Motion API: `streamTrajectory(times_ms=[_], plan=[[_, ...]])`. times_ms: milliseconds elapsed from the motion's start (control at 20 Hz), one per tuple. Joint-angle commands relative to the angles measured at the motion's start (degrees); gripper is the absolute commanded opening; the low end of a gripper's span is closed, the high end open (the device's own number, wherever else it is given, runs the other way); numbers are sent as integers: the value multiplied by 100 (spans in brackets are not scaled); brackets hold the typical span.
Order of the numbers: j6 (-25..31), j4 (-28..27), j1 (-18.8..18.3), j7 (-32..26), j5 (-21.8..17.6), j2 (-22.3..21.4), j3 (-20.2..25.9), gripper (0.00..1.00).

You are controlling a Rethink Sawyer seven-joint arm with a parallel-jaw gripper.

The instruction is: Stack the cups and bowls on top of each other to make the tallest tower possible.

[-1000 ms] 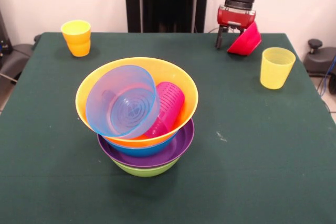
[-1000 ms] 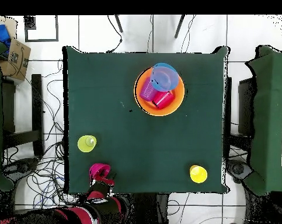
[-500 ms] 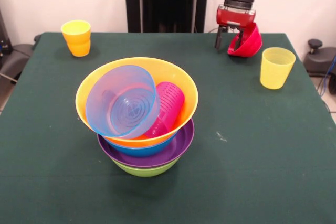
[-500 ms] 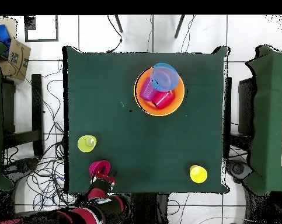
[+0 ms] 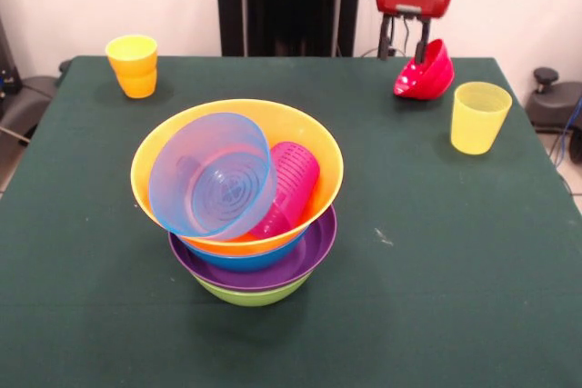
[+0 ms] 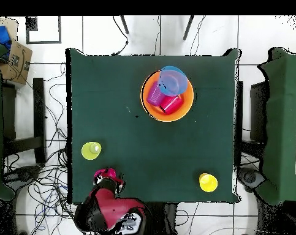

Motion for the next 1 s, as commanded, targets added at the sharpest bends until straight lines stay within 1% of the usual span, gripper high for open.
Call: streamTrajectory(times_ms=[50, 100, 200, 300, 450, 500, 700, 1000], plan=[[1401, 182, -892, 364, -540, -1410, 1329, 100], [1565, 238, -1067, 324, -587, -1590, 1480, 100], [1736, 298, -1312, 260, -655, -1783, 1675, 100], [1719, 333, -1472, 264, -732, -1805, 1816, 100], [1632, 249, -1365, 280, -725, -1700, 1719, 100], [1529, 218, -1237, 315, -704, -1618, 1619, 100], [1141, 52, -956, 395, -650, -1213, 1391, 100], [892, 22, -769, 463, -653, -972, 1258, 100]])
